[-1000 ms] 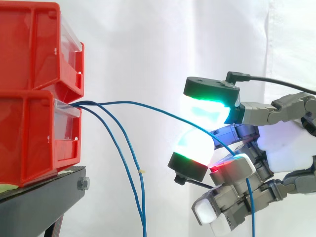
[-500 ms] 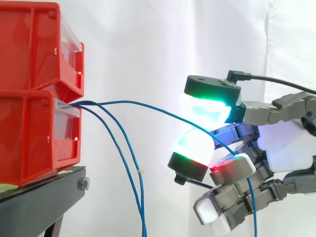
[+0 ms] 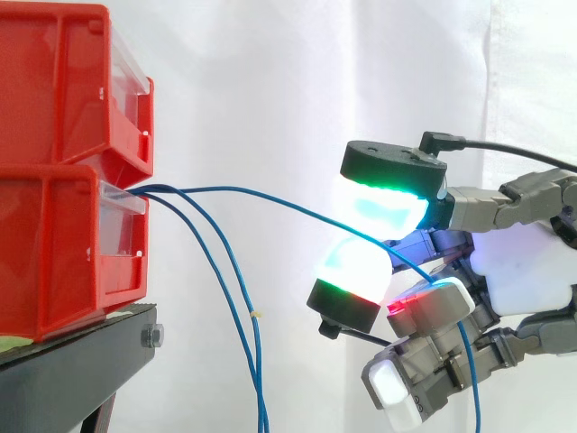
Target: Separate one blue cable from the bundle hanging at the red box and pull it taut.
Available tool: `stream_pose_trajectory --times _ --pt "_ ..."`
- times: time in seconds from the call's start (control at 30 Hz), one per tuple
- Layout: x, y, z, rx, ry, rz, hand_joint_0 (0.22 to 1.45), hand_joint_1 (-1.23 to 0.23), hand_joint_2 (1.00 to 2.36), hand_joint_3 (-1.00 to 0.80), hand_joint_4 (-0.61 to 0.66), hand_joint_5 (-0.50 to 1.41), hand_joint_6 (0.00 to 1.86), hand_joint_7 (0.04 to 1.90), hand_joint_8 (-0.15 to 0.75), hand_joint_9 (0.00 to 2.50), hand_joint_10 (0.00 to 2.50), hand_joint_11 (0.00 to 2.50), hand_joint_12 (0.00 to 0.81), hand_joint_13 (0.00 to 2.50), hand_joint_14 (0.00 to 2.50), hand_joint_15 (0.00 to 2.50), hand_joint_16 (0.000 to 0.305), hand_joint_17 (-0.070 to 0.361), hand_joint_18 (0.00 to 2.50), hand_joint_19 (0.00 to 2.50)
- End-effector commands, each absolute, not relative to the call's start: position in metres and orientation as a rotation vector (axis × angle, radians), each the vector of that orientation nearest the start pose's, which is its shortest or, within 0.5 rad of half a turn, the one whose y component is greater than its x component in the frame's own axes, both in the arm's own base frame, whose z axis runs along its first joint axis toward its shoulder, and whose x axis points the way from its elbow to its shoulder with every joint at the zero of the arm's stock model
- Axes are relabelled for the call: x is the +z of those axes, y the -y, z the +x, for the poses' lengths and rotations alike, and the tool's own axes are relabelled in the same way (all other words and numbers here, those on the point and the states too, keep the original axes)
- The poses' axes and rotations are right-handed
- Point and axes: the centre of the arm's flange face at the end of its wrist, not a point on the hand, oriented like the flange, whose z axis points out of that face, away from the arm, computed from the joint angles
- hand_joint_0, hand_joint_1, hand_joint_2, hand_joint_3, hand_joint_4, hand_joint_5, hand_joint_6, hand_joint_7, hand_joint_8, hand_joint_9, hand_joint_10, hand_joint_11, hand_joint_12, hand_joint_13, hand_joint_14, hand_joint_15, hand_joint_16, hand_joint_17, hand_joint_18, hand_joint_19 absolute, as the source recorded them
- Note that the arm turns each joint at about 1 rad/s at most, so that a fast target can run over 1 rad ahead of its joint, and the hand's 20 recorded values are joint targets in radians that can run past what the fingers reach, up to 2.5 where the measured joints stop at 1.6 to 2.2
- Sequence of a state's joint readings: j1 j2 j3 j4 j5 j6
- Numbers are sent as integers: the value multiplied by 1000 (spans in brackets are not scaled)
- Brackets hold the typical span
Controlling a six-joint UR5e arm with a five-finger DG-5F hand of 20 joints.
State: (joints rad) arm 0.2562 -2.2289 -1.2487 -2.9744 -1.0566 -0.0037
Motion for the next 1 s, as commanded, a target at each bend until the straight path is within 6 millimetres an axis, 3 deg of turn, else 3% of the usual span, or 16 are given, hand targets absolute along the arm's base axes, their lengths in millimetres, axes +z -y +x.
stream_pose_trajectory --times 0.0,0.53,0.97 --pt "257 -1 722 892 -1157 1383 652 -696 1015 -339 45 -190 954 1052 284 1255 19 1398 348 916 24 634 49 111 638 521" --pt "258 -3 725 910 -1140 1374 698 -776 1028 -64 -197 -163 964 1332 243 1293 23 1385 333 892 24 631 46 103 596 536" --pt "264 -9 733 957 -1097 1324 724 -774 1026 -78 -152 -170 974 1344 249 1250 24 1353 337 852 22 611 45 102 564 545"
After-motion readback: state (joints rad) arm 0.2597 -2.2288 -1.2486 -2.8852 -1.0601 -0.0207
